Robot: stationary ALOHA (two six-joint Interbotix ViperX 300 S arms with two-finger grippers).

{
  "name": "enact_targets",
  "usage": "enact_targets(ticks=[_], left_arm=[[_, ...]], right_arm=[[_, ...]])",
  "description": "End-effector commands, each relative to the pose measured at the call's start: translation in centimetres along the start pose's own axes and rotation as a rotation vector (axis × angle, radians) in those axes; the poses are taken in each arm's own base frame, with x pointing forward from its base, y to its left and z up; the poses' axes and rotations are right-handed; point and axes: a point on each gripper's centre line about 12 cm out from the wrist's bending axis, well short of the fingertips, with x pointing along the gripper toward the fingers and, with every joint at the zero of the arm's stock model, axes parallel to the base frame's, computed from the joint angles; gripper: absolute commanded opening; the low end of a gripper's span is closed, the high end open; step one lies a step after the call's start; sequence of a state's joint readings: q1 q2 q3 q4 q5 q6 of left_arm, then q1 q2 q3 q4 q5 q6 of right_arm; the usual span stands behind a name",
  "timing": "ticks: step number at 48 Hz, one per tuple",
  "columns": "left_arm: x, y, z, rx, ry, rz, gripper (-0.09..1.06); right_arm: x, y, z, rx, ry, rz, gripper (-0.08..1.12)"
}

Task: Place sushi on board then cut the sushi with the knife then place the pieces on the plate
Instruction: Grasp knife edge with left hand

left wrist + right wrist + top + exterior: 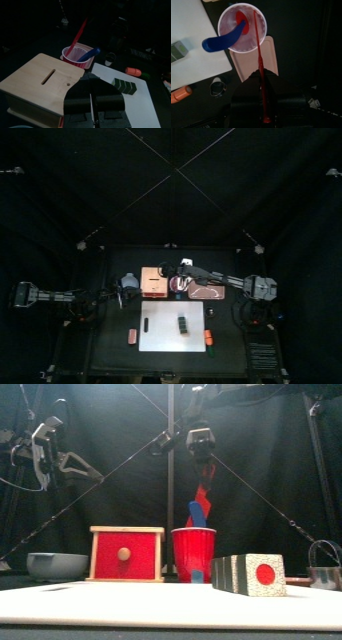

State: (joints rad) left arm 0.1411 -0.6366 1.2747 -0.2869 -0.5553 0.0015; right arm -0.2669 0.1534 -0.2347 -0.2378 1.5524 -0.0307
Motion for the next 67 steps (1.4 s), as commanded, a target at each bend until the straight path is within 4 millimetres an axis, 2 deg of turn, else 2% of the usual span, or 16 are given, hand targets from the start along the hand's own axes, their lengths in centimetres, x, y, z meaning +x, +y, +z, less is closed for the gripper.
enact_targets(ticks=[1,7,12,20,29,38,44,54,60,67], left_arm=[[0.4,-0.4,1.2,0.010,-0.034,-0.014,-0.02],[0.5,-0.8,1.9,0.022,-0.059,-0.034,-0.02],[0.3,-1.3,2.9,0.045,-0.096,-0.061,-0.02],[-0.2,-2.1,4.4,0.075,-0.156,-0.104,-0.02],[-0.3,-3.2,5.1,0.117,-0.183,-0.156,-0.02],[-0.2,-4.0,5.6,0.168,-0.197,-0.196,0.01],[0.0,-4.9,6.3,0.194,-0.211,-0.230,0.11],[1.4,-6.8,7.0,0.207,-0.158,-0.278,0.43],[2.8,-7.8,6.3,0.217,-0.055,-0.294,0.66],[4.5,-8.7,5.2,0.218,0.055,-0.295,0.86]], right_arm=[[-5.1,-1.3,-1.9,0.044,-0.126,-0.012,0.33],[-7.6,-1.7,-3.9,0.075,-0.187,-0.033,0.33],[-9.2,-1.0,-5.4,0.100,-0.249,-0.045,0.33],[-10.6,0.8,-7.7,0.123,-0.357,-0.044,0.33],[-11.2,3.2,-10.5,0.173,-0.547,0.043,0.33],[-8.9,6.4,-12.3,0.178,-0.715,0.167,0.33],[-6.8,8.1,-13.3,0.146,-0.812,0.240,0.33],[-2.1,10.6,-15.0,0.082,-0.930,0.353,0.33],[0.0,11.4,-15.9,0.058,-0.969,0.391,0.33],[1.6,11.8,-16.8,0.040,-0.967,0.404,0.33]])
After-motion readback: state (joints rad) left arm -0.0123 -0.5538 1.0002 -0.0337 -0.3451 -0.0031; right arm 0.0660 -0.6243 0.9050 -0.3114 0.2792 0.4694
